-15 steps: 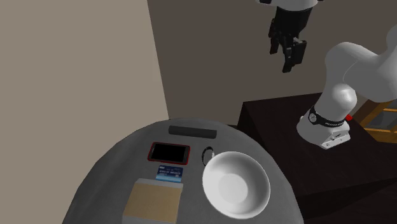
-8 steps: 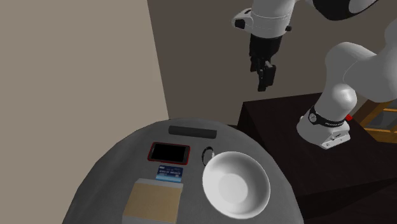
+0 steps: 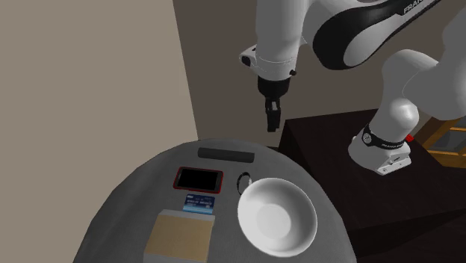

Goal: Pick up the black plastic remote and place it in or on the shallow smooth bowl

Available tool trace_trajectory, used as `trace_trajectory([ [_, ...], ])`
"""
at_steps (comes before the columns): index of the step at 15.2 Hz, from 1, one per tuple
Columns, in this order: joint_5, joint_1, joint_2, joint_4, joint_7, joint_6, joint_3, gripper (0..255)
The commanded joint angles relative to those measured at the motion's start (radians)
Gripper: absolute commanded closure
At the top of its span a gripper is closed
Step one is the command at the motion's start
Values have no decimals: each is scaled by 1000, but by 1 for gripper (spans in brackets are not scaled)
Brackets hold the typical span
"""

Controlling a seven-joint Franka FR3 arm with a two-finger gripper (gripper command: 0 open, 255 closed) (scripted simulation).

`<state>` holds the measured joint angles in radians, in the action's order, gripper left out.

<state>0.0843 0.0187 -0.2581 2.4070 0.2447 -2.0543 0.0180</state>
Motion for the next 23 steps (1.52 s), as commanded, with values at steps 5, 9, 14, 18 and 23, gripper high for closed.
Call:
trace_trajectory([
  [5,13,13,225,-101,77,-155,0,0],
  [9,22,16,377,-199,126,-229,-4,0],
  [14,28,17,546,-334,175,-286,-15,0],
  [18,32,18,582,-324,178,-332,-18,0],
  [23,37,19,616,-317,180,-372,-20,0],
])
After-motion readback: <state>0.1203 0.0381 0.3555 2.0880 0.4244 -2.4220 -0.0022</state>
